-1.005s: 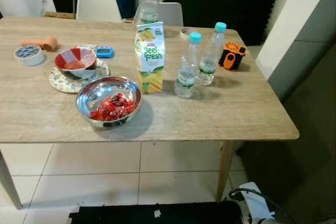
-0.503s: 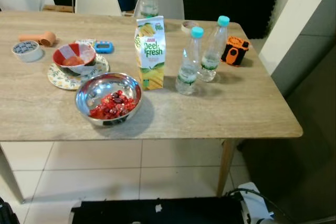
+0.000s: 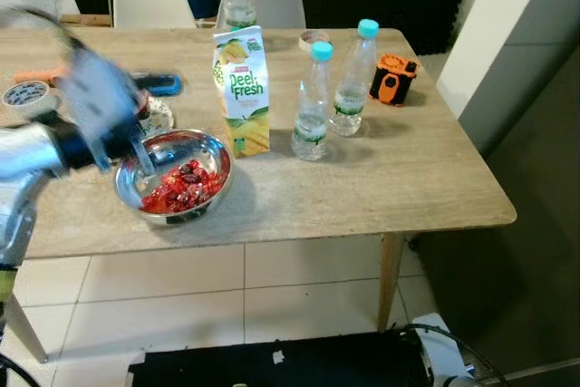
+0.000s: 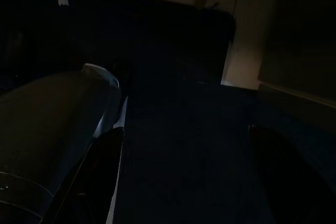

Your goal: Restocking fridge

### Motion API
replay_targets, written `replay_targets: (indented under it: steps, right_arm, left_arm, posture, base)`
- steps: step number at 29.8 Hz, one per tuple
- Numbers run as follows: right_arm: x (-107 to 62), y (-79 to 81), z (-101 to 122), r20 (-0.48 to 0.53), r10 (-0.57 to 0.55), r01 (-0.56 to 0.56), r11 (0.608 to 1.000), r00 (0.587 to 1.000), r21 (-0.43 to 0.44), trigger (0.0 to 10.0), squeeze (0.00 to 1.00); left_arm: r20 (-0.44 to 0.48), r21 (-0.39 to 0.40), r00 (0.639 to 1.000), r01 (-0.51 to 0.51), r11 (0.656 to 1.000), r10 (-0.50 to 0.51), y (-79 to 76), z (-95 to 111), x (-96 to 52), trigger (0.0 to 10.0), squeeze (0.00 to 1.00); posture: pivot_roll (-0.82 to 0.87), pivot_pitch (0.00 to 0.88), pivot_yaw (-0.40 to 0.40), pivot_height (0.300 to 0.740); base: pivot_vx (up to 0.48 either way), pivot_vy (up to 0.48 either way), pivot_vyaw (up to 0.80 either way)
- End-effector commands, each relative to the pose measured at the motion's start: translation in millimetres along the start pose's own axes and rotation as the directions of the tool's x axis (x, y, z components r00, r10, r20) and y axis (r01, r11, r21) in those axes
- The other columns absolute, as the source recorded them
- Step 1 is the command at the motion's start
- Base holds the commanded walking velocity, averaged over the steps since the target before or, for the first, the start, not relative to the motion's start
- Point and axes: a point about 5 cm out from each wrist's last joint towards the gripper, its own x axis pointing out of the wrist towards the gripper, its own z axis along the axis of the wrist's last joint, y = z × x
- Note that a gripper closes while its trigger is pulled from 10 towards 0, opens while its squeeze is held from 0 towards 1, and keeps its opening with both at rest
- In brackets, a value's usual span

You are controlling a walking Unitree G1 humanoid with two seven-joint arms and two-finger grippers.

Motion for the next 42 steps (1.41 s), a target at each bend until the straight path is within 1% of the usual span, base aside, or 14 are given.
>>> replay_targets:
  steps: [1,3,6,7,9,10,15,22,25,27,35,36,37,42]
  right_arm:
    - [-0.6,-1.0,-5.2,-0.017,-0.009,0.009,1.0,1.0,0.024,10.0,0.0]
    - [-0.6,-0.7,-5.3,-0.017,-0.009,0.009,1.0,1.0,0.025,10.0,0.0]
    - [-0.9,0.3,-8.4,-0.024,-0.009,0.01,0.999,1.0,0.034,10.0,0.0]
    - [-0.9,0.3,-8.4,-0.024,-0.009,0.01,0.999,1.0,0.034,10.0,0.0]
    - [-1.0,1.9,-10.8,-0.029,-0.01,0.011,0.999,1.0,0.042,10.0,0.0]
    - [-1.0,1.9,-10.8,-0.029,-0.01,0.011,0.999,1.0,0.042,10.0,0.0]
    - [-1.2,4.0,-14.2,-0.035,-0.009,0.011,0.999,0.999,0.048,10.0,0.0]
    - [-1.4,6.0,-17.2,-0.041,-0.008,0.01,0.999,0.999,0.051,10.0,0.0]
    - [-1.4,6.2,-17.7,-0.043,-0.009,0.011,0.999,0.999,0.05,10.0,0.0]
    - [-1.4,6.3,-17.7,-0.043,-0.009,0.011,0.999,0.999,0.05,10.0,0.0]
    - [-1.3,6.6,-17.6,-0.042,-0.009,0.011,0.999,0.999,0.051,10.0,0.0]
    - [-1.4,6.6,-17.6,-0.043,-0.009,0.011,0.999,0.999,0.051,10.0,0.0]
    - [-1.4,6.6,-17.8,-0.043,-0.009,0.011,0.999,0.999,0.051,10.0,0.0]
    - [-1.5,6.9,-18.5,-0.044,-0.009,0.012,0.998,0.999,0.055,10.0,0.0]
  left_arm:
    - [-0.072,0.023,0.993,0.099,0.995,-0.098,-5.6,1.0,-3.0,10.0,0.0]
    - [-0.087,0.017,0.986,0.142,0.99,-0.14,-8.4,0.9,-2.8,10.0,0.0]
    - [-0.206,0.014,0.942,0.274,0.962,-0.265,-15.1,-5.1,-7.5,10.0,0.0]
    - [-0.206,0.014,0.942,0.274,0.962,-0.265,-15.1,-5.1,-7.5,10.0,0.0]
    - [-0.311,-0.03,0.889,0.344,0.938,-0.336,-19.2,-13.0,-12.8,10.0,0.0]
    - [-0.311,-0.03,0.889,0.344,0.938,-0.336,-19.2,-13.0,-12.8,10.0,0.0]
    - [-0.405,-0.098,0.827,0.385,0.918,-0.39,-25.5,-26.9,-15.5,10.0,0.0]
    - [-0.456,-0.107,0.802,0.381,0.918,-0.386,-31.4,-40.8,-3.6,10.0,0.0]
    - [-0.524,-0.117,0.756,0.391,0.913,-0.391,-34.3,-51.0,-1.4,10.0,0.0]
    - [-0.539,-0.118,0.746,0.392,0.912,-0.39,-35.6,-54.7,0.2,10.0,0.0]
    - [-0.548,-0.085,0.746,0.4,0.912,-0.378,-39.3,-63.8,14.9,10.0,0.0]
    - [-0.545,-0.074,0.751,0.399,0.914,-0.372,-39.8,-66.2,20.2,0.5,0.0]
    - [-0.544,-0.074,0.749,0.405,0.911,-0.378,-41.4,-68.0,23.8,0.0,0.0]
    - [-0.57,-0.08,0.722,0.426,0.901,-0.392,-46.5,-76.2,27.7,0.0,0.0]
  posture:
    - [0.1,0.02,-0.034,0.74]
    - [0.1,0.02,-0.032,0.74]
    - [0.09,0.021,-0.02,0.74]
    - [0.09,0.021,-0.02,0.74]
    - [0.08,0.023,-0.012,0.74]
    - [0.08,0.023,-0.012,0.74]
    - [0.08,0.025,-0.008,0.74]
    - [0.07,0.027,-0.007,0.74]
    - [0.07,0.028,-0.007,0.74]
    - [0.07,0.028,-0.008,0.74]
    - [0.07,0.029,-0.009,0.74]
    - [0.07,0.028,-0.008,0.74]
    - [0.07,0.03,-0.005,0.74]
    - [0.06,0.03,-0.003,0.74]
  base:
    - [0.0,0.0,0.0]
    - [0.0,0.0,0.0]
    - [0.0,0.0,0.0]
    - [0.0,0.0,0.0]
    - [0.0,0.0,0.0]
    - [0.0,0.0,0.0]
    - [0.0,0.0,0.0]
    - [0.0,0.0,0.0]
    - [0.0,0.0,0.0]
    - [0.0,0.0,0.0]
    - [0.0,0.0,0.0]
    - [0.0,0.0,0.0]
    - [0.0,0.0,0.0]
    - [0.0,0.0,0.0]
